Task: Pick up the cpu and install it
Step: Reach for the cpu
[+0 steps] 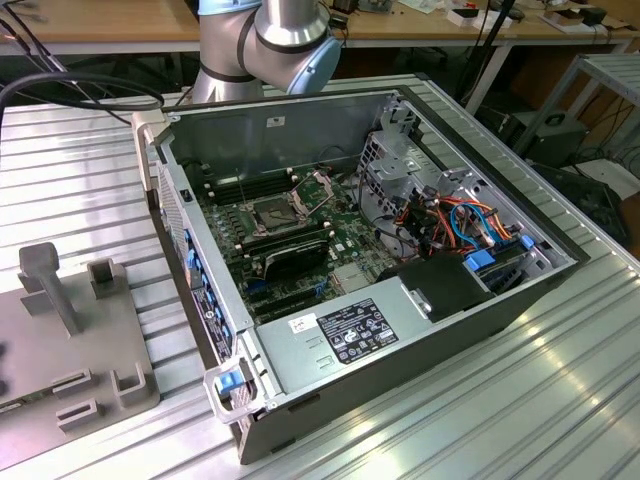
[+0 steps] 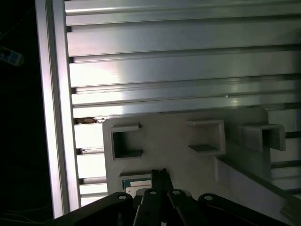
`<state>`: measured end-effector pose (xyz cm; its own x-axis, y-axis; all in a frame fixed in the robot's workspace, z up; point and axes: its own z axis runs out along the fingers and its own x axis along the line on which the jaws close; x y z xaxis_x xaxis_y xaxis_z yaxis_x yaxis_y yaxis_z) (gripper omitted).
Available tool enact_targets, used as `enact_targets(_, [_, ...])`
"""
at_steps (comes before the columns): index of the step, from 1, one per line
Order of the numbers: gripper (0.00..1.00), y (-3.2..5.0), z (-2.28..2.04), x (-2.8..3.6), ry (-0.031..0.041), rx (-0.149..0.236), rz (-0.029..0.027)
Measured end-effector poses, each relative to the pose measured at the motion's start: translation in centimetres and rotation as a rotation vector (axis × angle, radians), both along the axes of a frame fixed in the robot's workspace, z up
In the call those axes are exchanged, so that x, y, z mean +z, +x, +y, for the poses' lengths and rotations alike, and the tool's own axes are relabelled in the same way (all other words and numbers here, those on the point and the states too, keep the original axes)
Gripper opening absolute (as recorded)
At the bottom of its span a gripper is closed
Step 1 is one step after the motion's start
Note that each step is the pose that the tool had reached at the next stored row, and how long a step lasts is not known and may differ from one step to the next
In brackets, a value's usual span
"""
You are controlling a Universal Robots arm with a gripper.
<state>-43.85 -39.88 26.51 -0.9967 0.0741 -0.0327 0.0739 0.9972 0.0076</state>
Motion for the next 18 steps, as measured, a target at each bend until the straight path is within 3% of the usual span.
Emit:
enact_targets(5, [0.11, 0.0, 0.0, -0.1, 0.0002, 0.0, 0.0011])
enact_targets(18, [0.11, 0.0, -0.77, -1.06, 0.0001, 0.0, 0.0153])
